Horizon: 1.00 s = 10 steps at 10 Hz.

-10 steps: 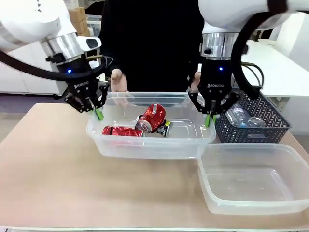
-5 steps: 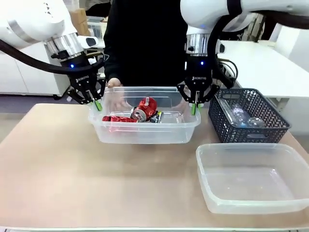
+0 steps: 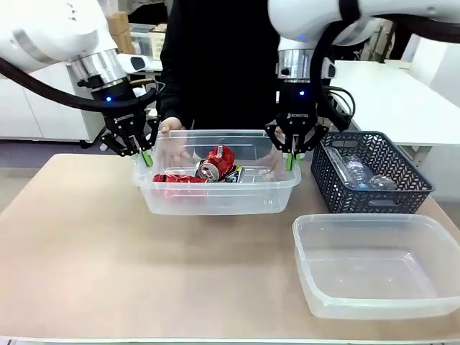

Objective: Sort the waste into each basket.
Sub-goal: Release the Organizing box you were holding.

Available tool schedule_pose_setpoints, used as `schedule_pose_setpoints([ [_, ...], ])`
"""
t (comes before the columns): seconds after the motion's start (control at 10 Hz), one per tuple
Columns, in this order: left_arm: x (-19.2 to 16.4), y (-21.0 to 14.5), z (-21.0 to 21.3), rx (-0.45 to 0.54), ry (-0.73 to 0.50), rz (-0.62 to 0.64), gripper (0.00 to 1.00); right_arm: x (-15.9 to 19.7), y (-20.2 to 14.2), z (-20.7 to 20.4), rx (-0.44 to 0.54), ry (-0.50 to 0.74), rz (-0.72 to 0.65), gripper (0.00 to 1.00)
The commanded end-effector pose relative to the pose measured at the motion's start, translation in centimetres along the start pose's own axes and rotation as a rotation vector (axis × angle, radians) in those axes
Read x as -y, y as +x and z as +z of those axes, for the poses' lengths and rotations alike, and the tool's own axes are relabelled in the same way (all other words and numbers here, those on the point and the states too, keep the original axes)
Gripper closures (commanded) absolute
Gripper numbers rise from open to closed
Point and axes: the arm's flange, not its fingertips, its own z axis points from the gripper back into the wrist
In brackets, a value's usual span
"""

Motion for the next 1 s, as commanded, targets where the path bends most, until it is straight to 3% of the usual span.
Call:
schedule_pose_setpoints([
  [0.0, 0.0, -0.5, 0.7, 0.011, -0.023, 0.013, 0.93, 0.0, -0.2, -0.1, -0.003, 0.002, 0.002, 0.91],
  [0.4, -0.1, 0.0, 0.0, -0.001, 0.000, 0.001, 0.93, -0.1, -0.1, 0.0, 0.000, -0.001, 0.002, 0.91],
  [0.5, 0.6, 0.0, 0.3, 0.013, 0.011, -0.025, 0.36, 0.8, -0.7, 0.1, 0.069, 0.050, 0.020, 0.36],
  [0.6, 1.0, -0.3, 0.7, 0.027, 0.005, -0.037, 0.36, 1.3, -1.4, 0.3, 0.124, 0.090, 0.026, 0.36],
  [0.7, 1.1, -0.9, 1.4, 0.057, 0.003, -0.045, 0.00, 2.0, -2.2, 0.9, 0.184, 0.135, 0.045, 0.00],
  [0.8, 1.1, -1.7, 2.0, 0.094, -0.008, -0.043, 0.32, 2.8, -3.1, 1.7, 0.265, 0.173, 0.049, 0.00],
  [0.9, 1.1, -2.8, 2.8, 0.140, -0.004, -0.043, 0.00, 3.5, -3.9, 2.3, 0.324, 0.204, 0.058, 0.00],
])
